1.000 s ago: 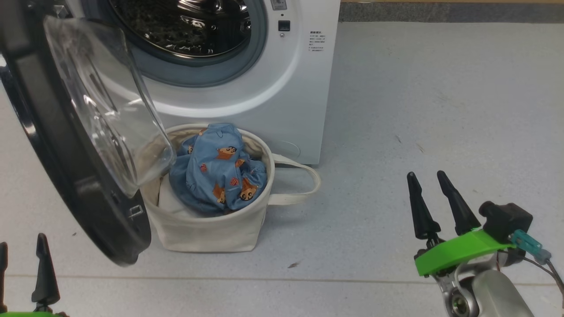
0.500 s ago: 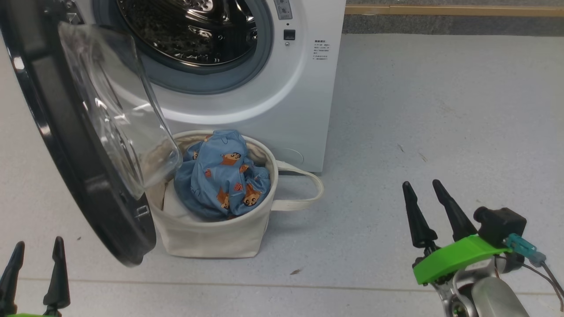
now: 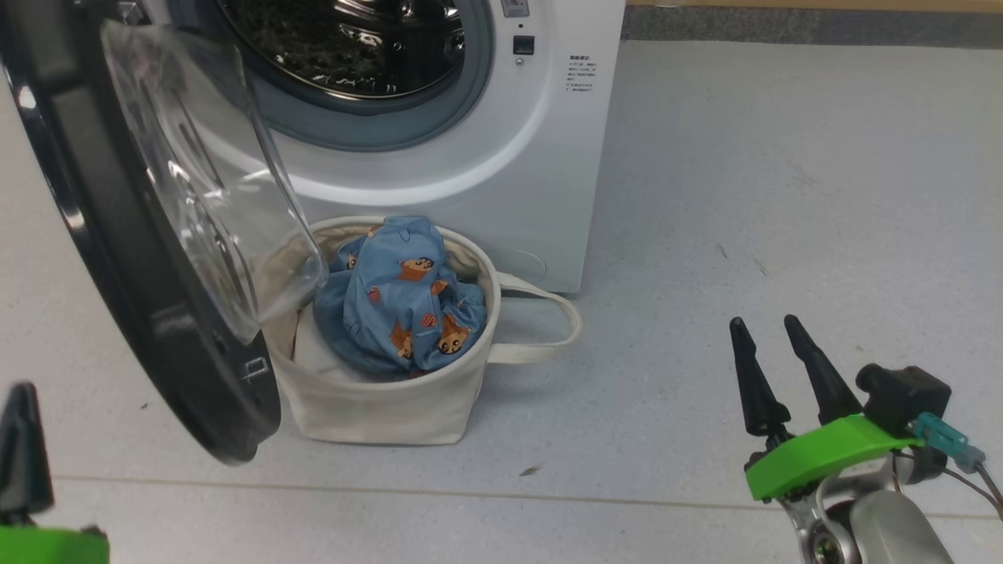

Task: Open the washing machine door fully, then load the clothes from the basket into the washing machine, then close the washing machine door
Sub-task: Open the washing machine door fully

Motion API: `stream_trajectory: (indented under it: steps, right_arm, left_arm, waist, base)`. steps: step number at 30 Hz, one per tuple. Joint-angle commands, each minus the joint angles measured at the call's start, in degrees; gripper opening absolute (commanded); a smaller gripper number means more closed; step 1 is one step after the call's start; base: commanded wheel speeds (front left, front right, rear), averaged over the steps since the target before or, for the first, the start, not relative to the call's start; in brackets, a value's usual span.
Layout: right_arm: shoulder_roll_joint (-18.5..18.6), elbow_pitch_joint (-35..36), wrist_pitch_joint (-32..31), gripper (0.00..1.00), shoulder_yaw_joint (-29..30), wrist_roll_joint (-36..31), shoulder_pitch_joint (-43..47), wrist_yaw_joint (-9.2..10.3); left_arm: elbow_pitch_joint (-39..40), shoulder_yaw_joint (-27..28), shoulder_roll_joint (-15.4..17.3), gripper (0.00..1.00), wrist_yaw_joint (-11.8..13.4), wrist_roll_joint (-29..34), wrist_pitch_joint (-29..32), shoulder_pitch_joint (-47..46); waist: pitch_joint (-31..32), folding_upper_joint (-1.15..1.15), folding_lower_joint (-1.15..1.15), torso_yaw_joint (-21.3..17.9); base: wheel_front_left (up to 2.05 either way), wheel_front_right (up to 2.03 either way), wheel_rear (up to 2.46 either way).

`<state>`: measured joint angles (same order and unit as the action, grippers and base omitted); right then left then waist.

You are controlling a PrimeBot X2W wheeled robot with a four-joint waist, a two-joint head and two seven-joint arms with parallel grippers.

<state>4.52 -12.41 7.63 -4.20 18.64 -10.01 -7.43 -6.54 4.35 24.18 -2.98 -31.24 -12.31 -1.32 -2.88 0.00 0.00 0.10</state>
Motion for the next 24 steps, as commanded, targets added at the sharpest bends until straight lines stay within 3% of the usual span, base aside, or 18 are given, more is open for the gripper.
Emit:
stream_trajectory:
  steps: [1, 9, 14, 19, 24]
  right_arm:
    - [-0.1, 2.3, -0.1, 1.0, -0.7, -0.5, -0.5, -0.06]
    - [-0.6, 3.5, -0.2, 1.0, 0.6, -1.2, -0.3, -0.06]
    - [-0.8, 3.9, -0.2, 1.0, 0.8, -1.5, -0.7, -0.06]
    - [-1.1, 4.3, 0.0, 1.0, 0.6, -1.9, -1.5, -0.06]
    - [-1.3, 4.6, 0.2, 1.0, 0.5, -2.2, -2.2, -0.06]
  left_arm:
    - [4.6, 3.3, 2.7, 0.0, 0.7, -0.1, 0.5, -3.4]
    - [33.8, -0.4, 2.1, 0.0, 6.0, -0.1, 11.6, -5.6]
    - [42.3, -8.0, -0.2, 0.0, 8.0, -0.2, 18.9, -8.4]
    - [40.5, -16.4, -4.8, 0.0, 10.6, 1.4, 23.7, -12.1]
    - [32.1, -19.6, -7.7, 0.0, 12.6, 3.2, 23.9, -13.6]
  waist:
    - [-0.3, 0.0, 0.0, 0.3]
    - [-1.5, 0.0, 0.0, 1.2]
    - [-2.4, 0.0, 0.0, 1.2]
    - [-3.3, 0.0, 0.0, 0.6]
    - [-4.2, 0.0, 0.0, 0.1]
  base:
    - [0.0, 0.0, 0.0]
    - [0.0, 0.0, 0.0]
    - [0.0, 0.0, 0.0]
    - [0.0, 0.0, 0.0]
    - [0.0, 0.0, 0.0]
